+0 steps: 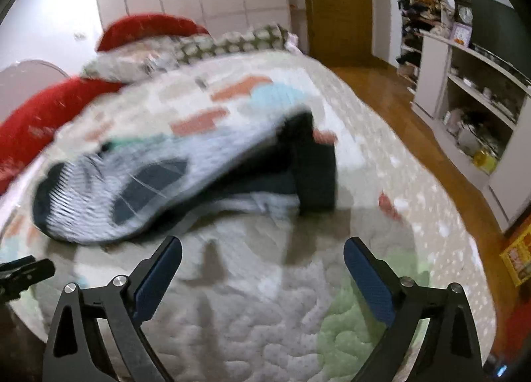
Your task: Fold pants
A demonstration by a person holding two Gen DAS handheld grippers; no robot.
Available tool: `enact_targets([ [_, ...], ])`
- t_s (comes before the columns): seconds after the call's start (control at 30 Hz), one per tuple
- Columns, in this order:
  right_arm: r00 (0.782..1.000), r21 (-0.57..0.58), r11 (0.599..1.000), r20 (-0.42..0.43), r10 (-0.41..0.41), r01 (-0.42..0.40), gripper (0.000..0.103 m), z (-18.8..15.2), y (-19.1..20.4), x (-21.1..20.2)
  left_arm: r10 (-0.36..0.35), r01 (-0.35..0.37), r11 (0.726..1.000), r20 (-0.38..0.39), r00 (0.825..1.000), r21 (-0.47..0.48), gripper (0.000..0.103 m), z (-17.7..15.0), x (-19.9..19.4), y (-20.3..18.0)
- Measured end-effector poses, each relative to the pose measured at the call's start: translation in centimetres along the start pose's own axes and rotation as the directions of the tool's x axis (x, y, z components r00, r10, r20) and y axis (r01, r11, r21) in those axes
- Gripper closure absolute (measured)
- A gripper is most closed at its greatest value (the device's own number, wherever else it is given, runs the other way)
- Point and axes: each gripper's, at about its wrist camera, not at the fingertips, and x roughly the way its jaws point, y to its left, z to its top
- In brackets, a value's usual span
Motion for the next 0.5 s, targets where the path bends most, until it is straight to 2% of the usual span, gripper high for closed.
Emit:
enact_targets([
  [0.07,0.999,-0.020,0.999,0.019,0.033,-0.033,0.008,1.0,0.6,-0.9,-0.017,0.017,1.000,0.029,0.999,-0.023,0.000,1.0,-0.8,1.3],
  [0.13,0.997,-0.029,0.997,0.003,0.074,-0.074,0.014,2.0,1.2,-0.7,-0.032,0.034,0.998,0.036,0.999,-0.049,0.000,1.8,-1.1,2.4],
  [0.27,0.983,0.058,0.984,-0.059,0.173,-0.169,0.037,3.7,1.5,1.1,-0.101,0.103,0.989,0.022,0.995,-0.106,0.002,3.6,-0.9,4.0],
  [0.4,0.955,0.209,0.941,-0.077,0.286,-0.265,0.040,4.8,0.9,2.9,-0.151,0.148,0.979,-0.011,0.988,-0.137,0.026,5.0,0.1,4.8],
  [0.43,0.950,0.239,0.932,-0.087,0.301,-0.274,0.040,5.0,0.8,3.4,-0.160,0.155,0.977,-0.021,0.987,-0.143,0.029,5.1,0.4,4.9],
  [0.5,0.939,0.294,0.914,-0.116,0.325,-0.280,0.041,5.1,0.7,4.6,-0.187,0.178,0.968,-0.037,0.982,-0.178,0.030,5.2,1.0,5.4],
])
